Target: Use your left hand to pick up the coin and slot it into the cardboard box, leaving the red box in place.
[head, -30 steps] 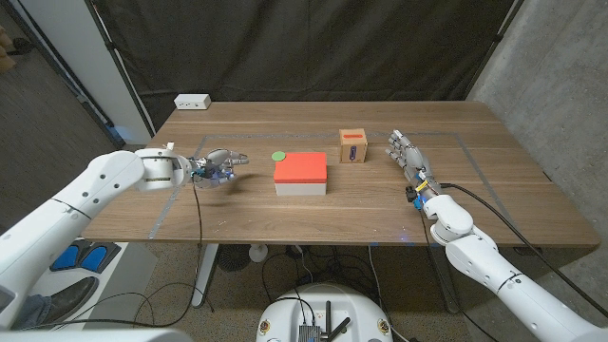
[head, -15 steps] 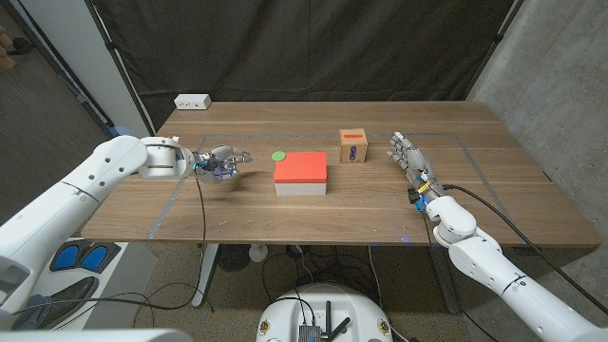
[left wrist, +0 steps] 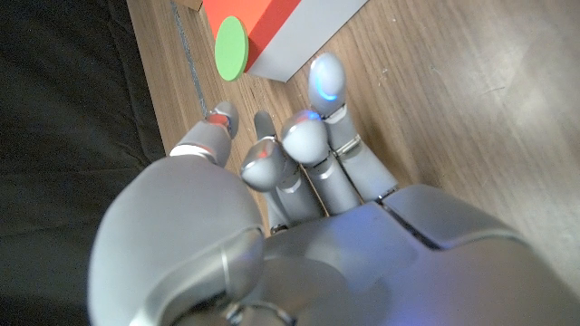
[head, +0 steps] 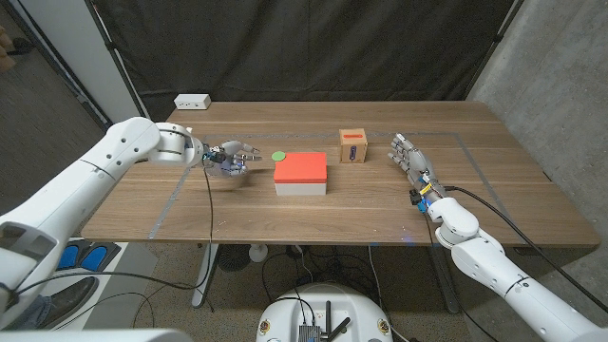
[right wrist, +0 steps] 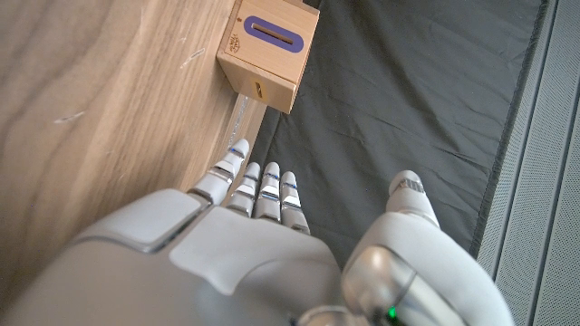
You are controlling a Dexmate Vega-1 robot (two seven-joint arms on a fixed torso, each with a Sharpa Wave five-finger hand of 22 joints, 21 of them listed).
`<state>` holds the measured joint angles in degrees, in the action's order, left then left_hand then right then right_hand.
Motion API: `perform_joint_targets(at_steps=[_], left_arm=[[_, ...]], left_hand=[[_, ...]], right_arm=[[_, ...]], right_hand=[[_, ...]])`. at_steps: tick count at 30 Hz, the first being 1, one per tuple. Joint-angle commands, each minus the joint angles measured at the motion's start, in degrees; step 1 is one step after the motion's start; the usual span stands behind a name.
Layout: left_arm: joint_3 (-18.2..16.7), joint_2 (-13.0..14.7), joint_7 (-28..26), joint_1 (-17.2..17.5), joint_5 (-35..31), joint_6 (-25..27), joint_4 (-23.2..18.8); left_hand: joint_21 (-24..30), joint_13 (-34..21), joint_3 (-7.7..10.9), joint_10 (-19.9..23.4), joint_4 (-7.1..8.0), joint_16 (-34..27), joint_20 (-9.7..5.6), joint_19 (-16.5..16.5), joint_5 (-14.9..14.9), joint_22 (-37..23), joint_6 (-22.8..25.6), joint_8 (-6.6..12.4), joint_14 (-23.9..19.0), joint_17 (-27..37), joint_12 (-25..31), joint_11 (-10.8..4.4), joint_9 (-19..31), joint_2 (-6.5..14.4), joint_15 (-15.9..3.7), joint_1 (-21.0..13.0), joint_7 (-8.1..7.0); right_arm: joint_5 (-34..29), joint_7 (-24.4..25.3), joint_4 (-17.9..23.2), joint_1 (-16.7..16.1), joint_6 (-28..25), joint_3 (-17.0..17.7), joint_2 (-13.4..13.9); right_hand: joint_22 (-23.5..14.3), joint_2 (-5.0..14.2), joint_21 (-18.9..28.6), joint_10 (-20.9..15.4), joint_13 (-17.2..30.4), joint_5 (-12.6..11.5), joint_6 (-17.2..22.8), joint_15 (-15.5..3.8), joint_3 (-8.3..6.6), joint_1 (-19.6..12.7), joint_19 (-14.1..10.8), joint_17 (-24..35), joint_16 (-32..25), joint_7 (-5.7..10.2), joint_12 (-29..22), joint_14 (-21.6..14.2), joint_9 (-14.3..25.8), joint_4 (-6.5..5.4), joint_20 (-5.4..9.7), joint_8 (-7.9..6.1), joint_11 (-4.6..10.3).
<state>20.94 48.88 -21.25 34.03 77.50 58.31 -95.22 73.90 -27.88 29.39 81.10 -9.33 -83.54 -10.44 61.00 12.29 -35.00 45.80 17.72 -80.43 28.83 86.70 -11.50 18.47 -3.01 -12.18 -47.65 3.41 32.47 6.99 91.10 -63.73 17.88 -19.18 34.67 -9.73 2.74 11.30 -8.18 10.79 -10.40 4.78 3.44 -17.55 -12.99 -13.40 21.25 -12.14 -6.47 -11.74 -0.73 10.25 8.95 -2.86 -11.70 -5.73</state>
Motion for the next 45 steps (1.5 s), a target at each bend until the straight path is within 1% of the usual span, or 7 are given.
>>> perform_joint_targets(at_steps=[1, 12, 19, 24, 30, 39, 45], left_arm=[[1.84, -3.43, -0.51, -3.43, -2.31, 4.04, 1.83], [2.29, -6.24, -3.06, -4.07, -4.01, 5.17, 1.61], [1.55, -7.35, -4.77, -3.64, -4.23, 5.47, 1.22], [0.56, -7.87, -5.43, -2.85, -3.77, 4.92, 0.81], [0.84, -8.19, -5.07, -2.99, -4.07, 4.95, 0.76], [-0.11, -9.06, -8.55, -2.47, -2.74, 5.93, 0.26], [-0.26, -9.13, -8.87, -2.01, -2.20, 5.82, 0.41]], left_hand=[[-0.06, 0.20, -0.06, -0.30, -0.04, -0.18, -1.84, 0.52, -0.13, 0.27, -0.39, -0.15, 0.42, -0.12, -0.17, -0.23, 0.06, 0.23, 0.15, 0.49, -0.04], [0.63, 0.54, 0.00, -0.17, -0.17, 0.05, -1.83, 0.32, -0.20, 1.11, 0.16, 0.25, 0.32, -0.79, -0.25, -0.24, -0.15, 0.07, 0.12, 0.39, -0.32], [1.00, 0.92, 0.22, -0.12, -0.20, 0.07, -1.84, 0.06, -0.19, 1.63, 0.75, 0.59, 0.41, -1.05, -0.47, -0.22, -0.22, 0.31, 0.11, 0.08, -0.40], [1.42, 1.35, 0.47, 0.03, -0.23, 0.00, -1.84, 0.04, -0.19, 1.64, 1.25, 0.78, 0.33, -1.14, -0.67, -0.18, -0.36, 0.64, 0.12, -0.25, -0.13], [1.64, 1.25, 0.70, -0.03, -0.29, -0.17, -1.85, 0.01, -0.17, 1.87, 1.72, 0.93, 0.30, -1.07, -0.51, -0.20, -0.51, 0.90, 0.12, -0.58, -0.10], [2.03, 2.95, 1.36, 0.75, -0.32, -0.28, -1.83, -0.14, -0.13, 2.88, 4.43, 1.83, 0.26, -1.34, -0.52, 0.23, -0.96, 1.86, 0.16, -1.46, -0.16], [2.40, 2.70, 1.83, 0.35, -0.31, -0.71, -1.85, -0.30, -0.08, 3.38, 4.90, 1.87, 0.05, -1.14, 0.24, 0.26, -1.28, 2.49, 0.19, -1.87, -0.12]], right_arm=[[1.01, -1.38, -0.78, 0.07, -0.13, 0.30, 0.66], [1.69, -2.40, -1.64, 0.33, -0.06, 0.33, 0.83], [2.11, -2.77, -1.99, 0.11, 0.26, 0.60, 0.97], [2.45, -3.26, -2.57, 0.26, 0.52, 0.63, 0.85], [2.76, -3.69, -2.96, 0.49, 0.63, 0.67, 0.81], [3.49, -4.63, -4.52, 0.82, 1.82, 0.74, 0.07], [3.84, -5.31, -5.61, 0.85, 2.83, 0.82, -0.31]], right_hand=[[-0.34, -0.30, 0.03, -0.54, 0.14, -0.16, 0.31, 0.23, -0.32, -0.50, -0.14, 0.07, -0.51, -0.37, 0.02, -0.49, 0.31, -0.02, -0.40, 0.19, 0.15], [-0.34, -0.33, 0.06, -0.69, 0.17, -0.15, 0.46, 0.25, -0.33, -0.57, -0.23, -0.02, -0.53, -0.41, 0.03, -0.58, 0.32, -0.07, -0.44, 0.20, 0.15], [-0.34, -0.35, 0.07, -0.79, 0.19, -0.14, 0.55, 0.33, -0.33, -0.60, -0.26, -0.08, -0.55, -0.34, 0.04, -0.64, 0.32, -0.11, -0.47, 0.22, 0.15], [-0.35, -0.36, 0.08, -0.82, 0.19, -0.13, 0.57, 0.35, -0.33, -0.61, -0.29, -0.10, -0.56, -0.33, 0.05, -0.68, 0.33, -0.13, -0.47, 0.23, 0.20], [-0.35, -0.37, 0.08, -1.00, 0.20, -0.12, 0.65, 0.33, -0.32, -0.61, -0.32, -0.13, -0.56, -0.30, 0.01, -0.70, 0.33, -0.16, -0.52, 0.23, 0.13], [-0.35, -0.39, 0.08, -1.10, 0.22, -0.11, 0.66, 0.34, -0.31, -0.61, -0.33, -0.18, -0.58, -0.27, 0.01, -0.75, 0.33, -0.19, -0.60, 0.26, 0.12], [-0.35, -0.42, 0.07, -1.32, 0.24, -0.10, 0.76, 0.54, -0.29, -0.61, -0.33, -0.22, -0.65, -0.26, -0.04, -0.94, 0.34, -0.23, -0.62, 0.26, 0.04]])
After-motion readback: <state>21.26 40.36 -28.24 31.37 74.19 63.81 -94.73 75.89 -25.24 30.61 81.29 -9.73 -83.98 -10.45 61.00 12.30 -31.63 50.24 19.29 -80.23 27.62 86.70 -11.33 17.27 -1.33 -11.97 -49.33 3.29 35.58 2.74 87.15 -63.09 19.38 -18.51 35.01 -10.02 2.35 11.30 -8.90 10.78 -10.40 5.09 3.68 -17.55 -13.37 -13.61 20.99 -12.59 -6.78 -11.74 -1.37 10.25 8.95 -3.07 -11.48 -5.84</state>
